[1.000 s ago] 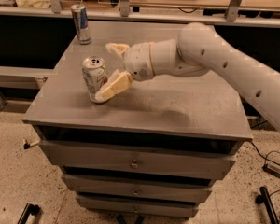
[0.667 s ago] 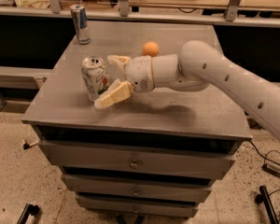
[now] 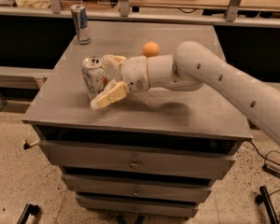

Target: Knock 7up can over

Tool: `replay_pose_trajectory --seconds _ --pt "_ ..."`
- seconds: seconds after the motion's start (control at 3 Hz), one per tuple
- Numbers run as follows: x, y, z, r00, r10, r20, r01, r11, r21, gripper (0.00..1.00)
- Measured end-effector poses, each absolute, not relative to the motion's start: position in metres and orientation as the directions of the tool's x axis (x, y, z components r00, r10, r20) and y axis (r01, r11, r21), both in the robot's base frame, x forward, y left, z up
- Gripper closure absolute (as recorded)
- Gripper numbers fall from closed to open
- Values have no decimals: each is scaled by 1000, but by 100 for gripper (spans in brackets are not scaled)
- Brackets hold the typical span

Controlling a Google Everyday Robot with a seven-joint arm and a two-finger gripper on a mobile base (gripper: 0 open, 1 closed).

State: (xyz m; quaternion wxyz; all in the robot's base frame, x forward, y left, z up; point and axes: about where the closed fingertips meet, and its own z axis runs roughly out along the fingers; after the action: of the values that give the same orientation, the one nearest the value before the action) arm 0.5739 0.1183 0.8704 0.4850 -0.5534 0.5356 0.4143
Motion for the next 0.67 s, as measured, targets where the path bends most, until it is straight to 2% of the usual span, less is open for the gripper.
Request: replay_pose_trajectory --seconds 0.33,0.67 --pt "584 136 872 124 -170 -978 -991 24 -130 3" --pt "582 138 872 122 -170 -978 -992 20 -127 26"
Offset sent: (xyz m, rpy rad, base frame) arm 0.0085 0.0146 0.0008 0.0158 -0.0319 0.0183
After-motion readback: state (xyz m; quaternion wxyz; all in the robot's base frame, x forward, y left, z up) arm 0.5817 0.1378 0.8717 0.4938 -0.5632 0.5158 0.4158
